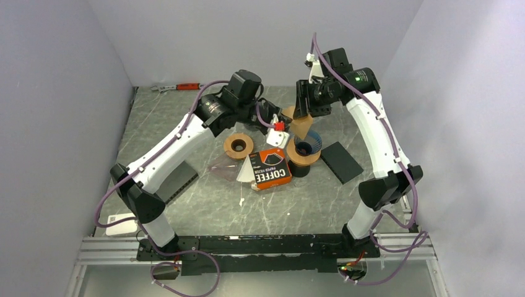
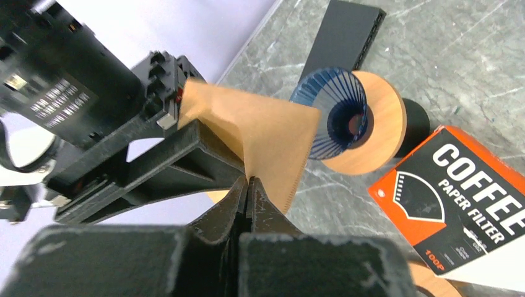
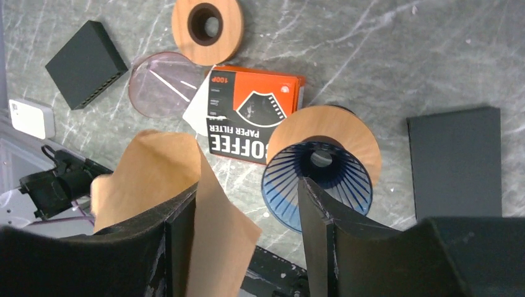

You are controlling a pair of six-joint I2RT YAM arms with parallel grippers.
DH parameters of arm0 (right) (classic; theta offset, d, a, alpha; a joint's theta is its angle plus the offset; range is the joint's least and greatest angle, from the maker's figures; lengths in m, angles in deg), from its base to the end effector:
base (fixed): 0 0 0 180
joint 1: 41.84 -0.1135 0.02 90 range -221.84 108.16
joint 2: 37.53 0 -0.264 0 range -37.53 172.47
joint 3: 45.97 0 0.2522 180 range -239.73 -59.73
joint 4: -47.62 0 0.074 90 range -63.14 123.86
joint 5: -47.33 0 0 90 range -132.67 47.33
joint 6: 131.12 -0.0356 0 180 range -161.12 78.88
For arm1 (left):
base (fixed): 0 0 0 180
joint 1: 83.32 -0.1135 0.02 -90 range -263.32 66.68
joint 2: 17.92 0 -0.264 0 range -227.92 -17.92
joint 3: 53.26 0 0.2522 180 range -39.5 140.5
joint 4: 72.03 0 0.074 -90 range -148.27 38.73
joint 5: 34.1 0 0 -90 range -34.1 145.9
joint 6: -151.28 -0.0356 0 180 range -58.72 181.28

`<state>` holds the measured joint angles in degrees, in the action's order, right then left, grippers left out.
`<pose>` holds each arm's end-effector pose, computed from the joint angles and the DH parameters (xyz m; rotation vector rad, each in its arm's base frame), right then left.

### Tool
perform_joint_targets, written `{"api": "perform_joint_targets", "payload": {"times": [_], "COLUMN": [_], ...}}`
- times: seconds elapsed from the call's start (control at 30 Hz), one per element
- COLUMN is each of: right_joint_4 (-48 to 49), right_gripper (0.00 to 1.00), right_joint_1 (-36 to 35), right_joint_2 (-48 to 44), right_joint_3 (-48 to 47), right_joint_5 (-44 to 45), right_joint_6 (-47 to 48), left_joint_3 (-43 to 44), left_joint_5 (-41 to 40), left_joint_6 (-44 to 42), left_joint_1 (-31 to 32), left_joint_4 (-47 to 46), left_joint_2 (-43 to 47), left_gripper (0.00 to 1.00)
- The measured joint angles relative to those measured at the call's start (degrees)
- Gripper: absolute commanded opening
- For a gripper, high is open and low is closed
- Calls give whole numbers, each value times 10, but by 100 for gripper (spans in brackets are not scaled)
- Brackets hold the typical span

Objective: Place the coffee filter in the dripper

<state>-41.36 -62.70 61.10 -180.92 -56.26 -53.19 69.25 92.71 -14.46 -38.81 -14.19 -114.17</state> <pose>0.3042 0.1249 0.4375 -0.2956 2.5159 0.5316 0.2434 -0.2692 0.4338 1.9056 0.6687 -0.3375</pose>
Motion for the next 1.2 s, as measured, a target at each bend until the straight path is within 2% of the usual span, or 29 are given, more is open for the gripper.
{"api": "perform_joint_targets", "payload": {"times": [0.53, 0.8, 1.2], "right_joint_4": [75, 111, 141], "right_gripper": [58, 61, 61], "right_joint_1": [99, 110, 113], "right_joint_2": [-105, -121, -127], "right_joint_3": [179, 245, 279], "right_joint_5": [-52, -63, -65], "right_joint_6": [-22, -25, -27], "left_joint_3": [-26, -50, -58], "left_joint_5": [-8, -67, -158], "left_joint_6": [1, -31, -73], "left_joint_1": [51, 78, 86], "left_joint_4": [-68, -70, -78], "left_joint_2": [-31, -56, -68], "left_gripper": [0, 0, 0]}}
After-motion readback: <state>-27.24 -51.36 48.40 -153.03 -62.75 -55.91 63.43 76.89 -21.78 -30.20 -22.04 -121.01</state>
